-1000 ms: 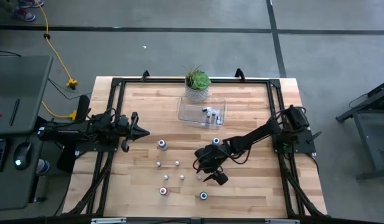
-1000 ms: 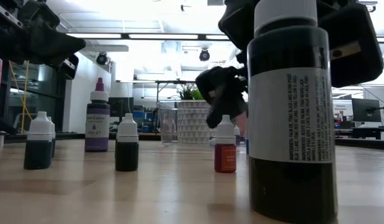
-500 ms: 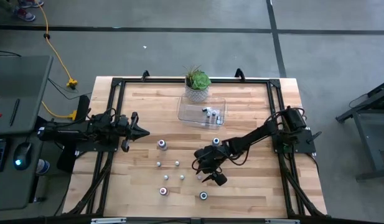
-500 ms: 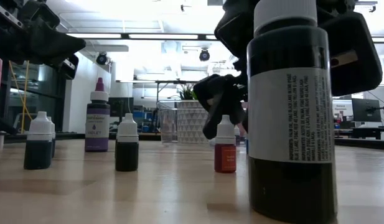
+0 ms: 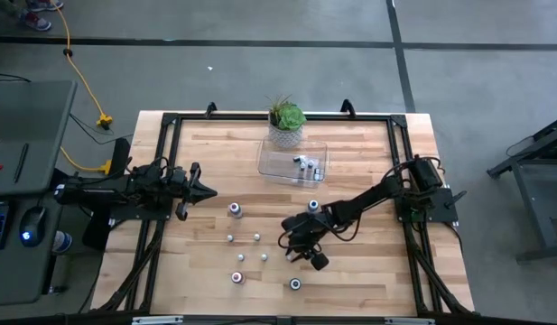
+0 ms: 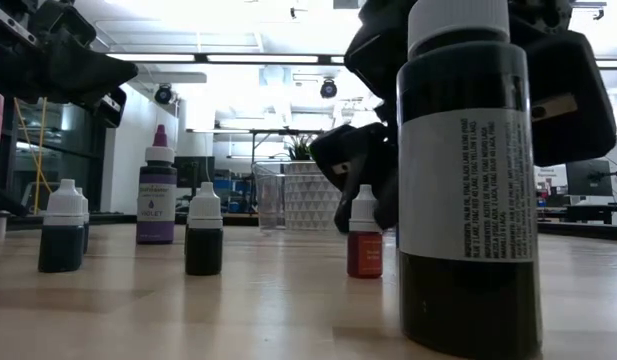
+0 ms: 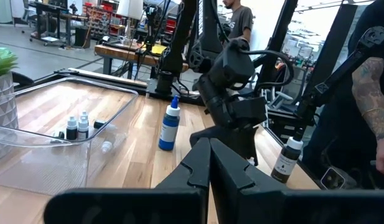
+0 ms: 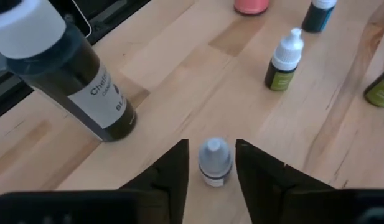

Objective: Pick & Place food coloring
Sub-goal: Put the small red food coloring bottle into the bin

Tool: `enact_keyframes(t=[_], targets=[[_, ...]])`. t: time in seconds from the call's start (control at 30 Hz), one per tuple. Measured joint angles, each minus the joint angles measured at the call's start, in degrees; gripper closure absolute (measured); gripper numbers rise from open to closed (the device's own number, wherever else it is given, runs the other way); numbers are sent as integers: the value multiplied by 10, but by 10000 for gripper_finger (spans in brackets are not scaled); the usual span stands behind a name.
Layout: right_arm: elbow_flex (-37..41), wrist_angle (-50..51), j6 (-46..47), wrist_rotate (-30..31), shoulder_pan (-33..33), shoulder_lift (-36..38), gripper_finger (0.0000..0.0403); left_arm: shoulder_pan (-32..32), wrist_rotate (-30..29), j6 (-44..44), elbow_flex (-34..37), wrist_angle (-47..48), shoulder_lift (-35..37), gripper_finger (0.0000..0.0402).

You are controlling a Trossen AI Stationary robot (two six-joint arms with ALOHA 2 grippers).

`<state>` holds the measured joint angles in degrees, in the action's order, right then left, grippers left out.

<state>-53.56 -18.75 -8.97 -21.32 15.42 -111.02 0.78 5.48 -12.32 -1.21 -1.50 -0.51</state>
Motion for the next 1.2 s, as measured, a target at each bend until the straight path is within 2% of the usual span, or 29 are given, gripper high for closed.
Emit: enact_keyframes(t=[0.4, 0.73, 1.03, 1.2], targets=[[0, 0, 0, 12, 0, 0, 349, 0, 0, 0, 0, 0, 0, 401], [-3, 30, -2, 18, -1, 30, 352, 0, 0, 0, 0, 0, 0, 401], [-115, 223, -3, 39, -32, 77, 352, 0, 0, 0, 0, 0, 0, 401], [-186, 254, -9, 70, -85, 77, 352, 0, 0, 0, 0, 0, 0, 401]])
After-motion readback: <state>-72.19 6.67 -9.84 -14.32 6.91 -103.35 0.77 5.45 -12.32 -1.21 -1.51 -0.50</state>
